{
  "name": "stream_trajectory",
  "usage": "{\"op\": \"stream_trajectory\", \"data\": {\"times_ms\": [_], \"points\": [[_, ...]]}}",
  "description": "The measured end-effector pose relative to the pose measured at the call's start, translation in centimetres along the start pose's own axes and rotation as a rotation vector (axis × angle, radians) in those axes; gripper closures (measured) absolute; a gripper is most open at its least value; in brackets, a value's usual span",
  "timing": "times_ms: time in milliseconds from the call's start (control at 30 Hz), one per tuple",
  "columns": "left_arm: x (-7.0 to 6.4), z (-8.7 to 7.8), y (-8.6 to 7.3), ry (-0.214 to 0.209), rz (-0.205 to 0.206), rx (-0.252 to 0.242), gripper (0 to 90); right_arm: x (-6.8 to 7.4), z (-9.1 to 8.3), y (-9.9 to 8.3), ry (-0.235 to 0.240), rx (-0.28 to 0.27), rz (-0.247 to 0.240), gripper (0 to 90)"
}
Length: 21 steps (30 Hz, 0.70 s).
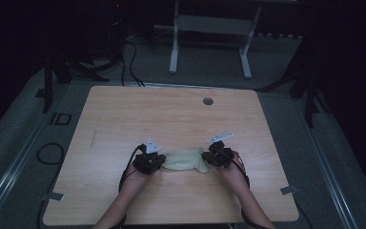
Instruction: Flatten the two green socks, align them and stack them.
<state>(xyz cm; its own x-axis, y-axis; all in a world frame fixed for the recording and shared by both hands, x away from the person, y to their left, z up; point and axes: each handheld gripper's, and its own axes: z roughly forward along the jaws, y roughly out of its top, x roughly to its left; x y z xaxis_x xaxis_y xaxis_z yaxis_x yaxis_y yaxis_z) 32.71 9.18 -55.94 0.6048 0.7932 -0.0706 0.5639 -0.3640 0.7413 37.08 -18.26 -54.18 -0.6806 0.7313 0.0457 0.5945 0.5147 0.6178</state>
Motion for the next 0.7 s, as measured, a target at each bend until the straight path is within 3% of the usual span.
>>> {"op": "stream_trajectory", "data": {"times_ms": [67, 167, 300, 433, 500, 533, 600, 700], "points": [[-0.3, -0.5, 0.2, -0.011, 0.0, -0.007, 78.5, 0.2, -0.5, 0.0, 0.009, -0.012, -0.002, 79.8], [-0.7, -1.4, 0.6, -0.072, 0.008, -0.026, 69.4, 0.3, -1.3, 0.2, 0.018, -0.033, 0.001, 73.9], [-1.2, -2.1, 0.8, -0.124, -0.002, -0.031, 47.5, 0.5, -2.3, 0.2, 0.042, -0.067, -0.005, 53.2], [-1.4, -3.0, 0.6, -0.116, -0.014, -0.062, 35.3, 0.9, -2.9, 0.0, 0.06, -0.065, -0.014, 33.7], [-1.4, -3.6, 0.6, -0.127, -0.033, -0.077, 24.5, 1.1, -3.0, -0.3, 0.052, -0.055, -0.017, 22.9], [-1.4, -3.8, 0.5, -0.125, -0.034, -0.088, 24.0, 1.2, -3.0, -0.6, 0.086, -0.054, -0.03, 17.7], [-1.5, -4.0, 0.5, -0.111, -0.023, -0.072, 14.7, 1.2, -3.1, -0.9, 0.091, -0.08, -0.029, 16.0], [-1.4, -4.0, 0.1, -0.116, -0.023, -0.058, 14.0, 1.3, -3.2, -1.2, 0.099, -0.109, -0.021, 13.3]]}}
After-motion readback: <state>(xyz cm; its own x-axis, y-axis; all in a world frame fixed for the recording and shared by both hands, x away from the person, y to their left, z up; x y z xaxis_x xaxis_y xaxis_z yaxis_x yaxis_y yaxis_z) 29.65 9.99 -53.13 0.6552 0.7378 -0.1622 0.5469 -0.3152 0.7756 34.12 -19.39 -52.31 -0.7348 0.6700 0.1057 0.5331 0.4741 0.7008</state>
